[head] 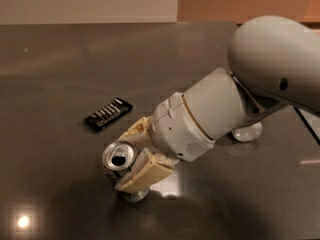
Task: Knock 7up can over
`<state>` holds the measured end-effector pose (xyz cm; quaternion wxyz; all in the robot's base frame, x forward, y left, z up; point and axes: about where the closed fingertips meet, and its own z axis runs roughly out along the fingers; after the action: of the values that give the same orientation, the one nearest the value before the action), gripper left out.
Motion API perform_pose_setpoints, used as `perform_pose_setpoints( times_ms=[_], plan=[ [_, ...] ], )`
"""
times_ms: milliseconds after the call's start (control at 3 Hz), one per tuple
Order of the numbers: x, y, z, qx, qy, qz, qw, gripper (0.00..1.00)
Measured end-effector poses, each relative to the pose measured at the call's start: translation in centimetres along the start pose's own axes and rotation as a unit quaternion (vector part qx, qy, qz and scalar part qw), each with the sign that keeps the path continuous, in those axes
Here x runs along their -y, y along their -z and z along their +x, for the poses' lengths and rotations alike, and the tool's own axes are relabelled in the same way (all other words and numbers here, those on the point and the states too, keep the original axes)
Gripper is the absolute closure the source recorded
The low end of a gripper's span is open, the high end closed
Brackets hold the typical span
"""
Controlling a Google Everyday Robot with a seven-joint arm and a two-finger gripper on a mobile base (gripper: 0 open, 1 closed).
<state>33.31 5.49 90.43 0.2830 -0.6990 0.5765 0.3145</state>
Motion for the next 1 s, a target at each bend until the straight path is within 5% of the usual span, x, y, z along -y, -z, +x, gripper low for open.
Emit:
perform_pose_setpoints(
  times_ms=[333,667,1000],
  plan=[
    [1.7,2.5,0.3,-0.05,-0.007,0.028,0.9984,1.0],
    [3.3,5.1,1.5,-0.113,-0.018,0.054,0.9919,1.0],
    [4.2,6.7,3.4,-0.186,-0.026,0.065,0.9801,1.0]
  ],
)
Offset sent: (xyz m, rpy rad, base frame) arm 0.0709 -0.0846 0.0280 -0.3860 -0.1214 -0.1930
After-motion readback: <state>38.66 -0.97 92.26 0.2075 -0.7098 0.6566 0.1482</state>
